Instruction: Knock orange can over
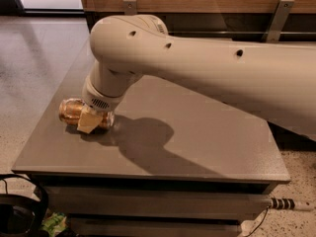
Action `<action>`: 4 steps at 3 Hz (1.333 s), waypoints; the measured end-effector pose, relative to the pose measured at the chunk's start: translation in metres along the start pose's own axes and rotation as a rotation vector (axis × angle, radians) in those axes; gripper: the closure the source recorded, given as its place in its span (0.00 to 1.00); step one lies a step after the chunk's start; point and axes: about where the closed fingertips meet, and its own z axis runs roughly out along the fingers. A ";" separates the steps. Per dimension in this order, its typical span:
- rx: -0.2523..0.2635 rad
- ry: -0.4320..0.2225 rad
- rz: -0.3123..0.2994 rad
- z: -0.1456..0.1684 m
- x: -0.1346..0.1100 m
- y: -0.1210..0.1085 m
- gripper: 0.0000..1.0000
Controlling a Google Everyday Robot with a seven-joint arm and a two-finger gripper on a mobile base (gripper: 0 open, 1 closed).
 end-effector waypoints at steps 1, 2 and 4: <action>0.000 0.000 0.000 -0.001 0.000 0.000 0.83; 0.001 0.000 -0.002 -0.001 -0.001 0.000 0.59; 0.002 -0.001 -0.007 -0.003 -0.003 0.002 0.06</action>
Offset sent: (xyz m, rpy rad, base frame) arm 0.0000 0.0000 0.0010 -0.0003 0.0002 -0.0001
